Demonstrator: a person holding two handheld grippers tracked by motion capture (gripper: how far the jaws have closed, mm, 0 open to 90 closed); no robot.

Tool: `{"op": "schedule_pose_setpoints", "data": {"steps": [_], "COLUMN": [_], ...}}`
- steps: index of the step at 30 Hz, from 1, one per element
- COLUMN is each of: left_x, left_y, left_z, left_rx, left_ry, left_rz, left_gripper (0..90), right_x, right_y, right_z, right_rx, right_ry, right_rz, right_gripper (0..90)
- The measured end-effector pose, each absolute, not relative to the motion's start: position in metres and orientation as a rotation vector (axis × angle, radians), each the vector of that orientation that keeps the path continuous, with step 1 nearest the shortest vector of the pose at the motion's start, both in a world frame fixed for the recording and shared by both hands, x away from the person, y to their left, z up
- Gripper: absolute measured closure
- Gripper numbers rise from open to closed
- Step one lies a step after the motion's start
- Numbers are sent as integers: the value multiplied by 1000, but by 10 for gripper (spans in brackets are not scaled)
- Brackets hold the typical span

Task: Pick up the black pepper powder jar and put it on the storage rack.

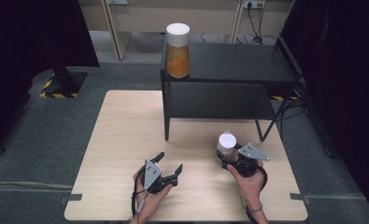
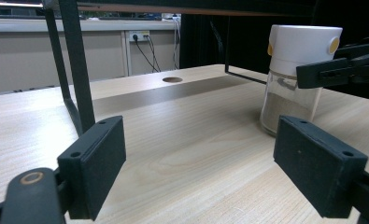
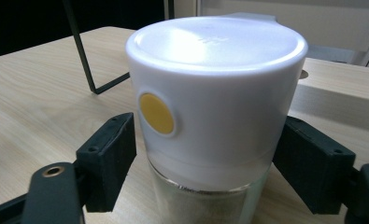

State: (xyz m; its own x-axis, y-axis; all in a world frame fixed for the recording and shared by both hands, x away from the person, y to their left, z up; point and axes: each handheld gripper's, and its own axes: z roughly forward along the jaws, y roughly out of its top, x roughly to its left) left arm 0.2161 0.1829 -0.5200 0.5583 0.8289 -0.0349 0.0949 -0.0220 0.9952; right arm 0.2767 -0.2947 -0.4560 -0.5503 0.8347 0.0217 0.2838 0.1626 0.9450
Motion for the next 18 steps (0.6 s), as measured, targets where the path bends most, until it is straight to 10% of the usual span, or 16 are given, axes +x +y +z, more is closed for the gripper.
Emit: {"op": "schedule_pose_setpoints", "data": {"steps": [18], "left_x": [216], "left_y": [183], "left_z": [-520], "left_rx": [1499], "left_ry": [828], "left_rz": [707], "left_gripper": [164], "right_x": [278], "right_y": [-294], "right_z": [-454], "right_rx": [1046], "right_ry": [1940], "right_rz": [1364], "right_gripper": [304]}}
